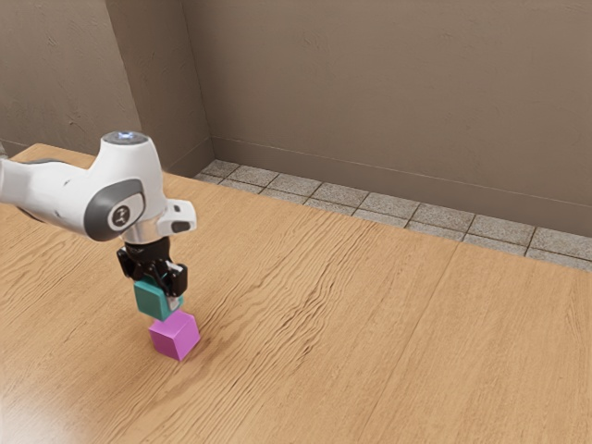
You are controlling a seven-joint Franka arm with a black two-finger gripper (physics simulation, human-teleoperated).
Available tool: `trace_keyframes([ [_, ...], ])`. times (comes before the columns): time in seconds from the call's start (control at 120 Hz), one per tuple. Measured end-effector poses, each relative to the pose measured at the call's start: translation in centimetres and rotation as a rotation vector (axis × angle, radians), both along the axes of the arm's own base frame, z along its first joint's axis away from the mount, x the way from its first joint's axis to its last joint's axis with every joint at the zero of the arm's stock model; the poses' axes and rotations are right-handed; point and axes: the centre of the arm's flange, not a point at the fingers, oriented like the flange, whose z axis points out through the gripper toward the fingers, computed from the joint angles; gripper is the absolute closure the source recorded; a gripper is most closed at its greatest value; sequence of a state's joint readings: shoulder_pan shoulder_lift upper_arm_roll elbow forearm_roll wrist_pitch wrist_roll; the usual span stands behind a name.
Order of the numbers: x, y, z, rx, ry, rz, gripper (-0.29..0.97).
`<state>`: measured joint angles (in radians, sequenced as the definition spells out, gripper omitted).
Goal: Pick up the blue block with one arm, and put the blue block on the pink block with one arm
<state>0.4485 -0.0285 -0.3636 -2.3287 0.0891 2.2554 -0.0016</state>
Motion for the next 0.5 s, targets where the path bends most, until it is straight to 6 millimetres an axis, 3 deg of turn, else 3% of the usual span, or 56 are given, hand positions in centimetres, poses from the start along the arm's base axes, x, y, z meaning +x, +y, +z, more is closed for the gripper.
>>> trace_keyframes([
  [0.342, -0.3, -3.7, -0.7, -0.025, -0.016, -0.050, 0.28],
  [0.5, -0.4, -3.2, -0.9, -0.027, -0.019, -0.038, 0.28],
])
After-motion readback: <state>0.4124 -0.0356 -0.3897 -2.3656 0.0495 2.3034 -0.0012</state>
